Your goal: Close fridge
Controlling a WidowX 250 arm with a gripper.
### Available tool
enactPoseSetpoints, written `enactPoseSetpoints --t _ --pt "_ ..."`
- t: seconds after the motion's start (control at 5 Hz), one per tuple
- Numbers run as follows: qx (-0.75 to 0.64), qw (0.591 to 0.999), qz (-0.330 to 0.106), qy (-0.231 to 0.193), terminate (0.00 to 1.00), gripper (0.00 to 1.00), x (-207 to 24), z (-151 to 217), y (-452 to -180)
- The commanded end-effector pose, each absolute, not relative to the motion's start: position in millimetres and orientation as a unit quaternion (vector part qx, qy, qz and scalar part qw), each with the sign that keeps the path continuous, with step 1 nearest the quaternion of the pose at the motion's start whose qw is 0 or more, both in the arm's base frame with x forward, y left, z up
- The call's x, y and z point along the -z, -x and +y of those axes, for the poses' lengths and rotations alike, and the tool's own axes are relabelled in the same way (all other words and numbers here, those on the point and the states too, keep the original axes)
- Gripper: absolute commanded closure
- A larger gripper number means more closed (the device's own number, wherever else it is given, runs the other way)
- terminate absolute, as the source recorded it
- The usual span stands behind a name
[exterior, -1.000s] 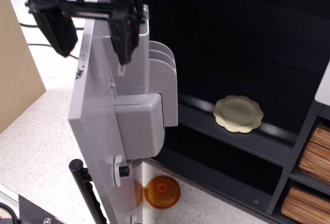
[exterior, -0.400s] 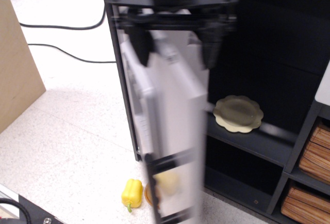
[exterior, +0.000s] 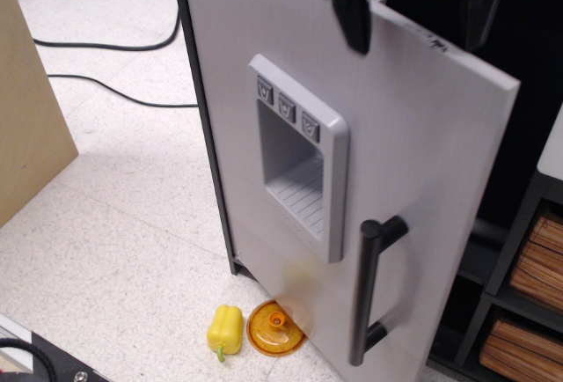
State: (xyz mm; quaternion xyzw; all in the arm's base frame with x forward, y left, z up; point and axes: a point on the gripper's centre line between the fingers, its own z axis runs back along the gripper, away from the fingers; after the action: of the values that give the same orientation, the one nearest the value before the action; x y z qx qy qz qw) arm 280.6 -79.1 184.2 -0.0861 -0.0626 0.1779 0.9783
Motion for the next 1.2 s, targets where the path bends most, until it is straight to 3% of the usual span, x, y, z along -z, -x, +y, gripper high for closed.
enactPoseSetpoints --t 0.0,0.2,0.4,0.6,1.0 --pt "-0.126 0.982 -0.108 0.092 0.00 0.00 -193.9 -60.1 -232.1" --pt "-0.115 0.986 -0.108 0.046 0.00 0.00 -159.1 -56.3 -229.0" --pt "-0.106 0.988 -0.107 0.025 0.00 0.00 -136.5 -54.4 -247.7" --pt "-0.050 0.991 -0.122 0.024 0.00 0.00 -112.4 -67.1 -265.0" --pt "-0.003 0.988 -0.140 0.058 0.00 0.00 -104.1 -85.8 -290.6"
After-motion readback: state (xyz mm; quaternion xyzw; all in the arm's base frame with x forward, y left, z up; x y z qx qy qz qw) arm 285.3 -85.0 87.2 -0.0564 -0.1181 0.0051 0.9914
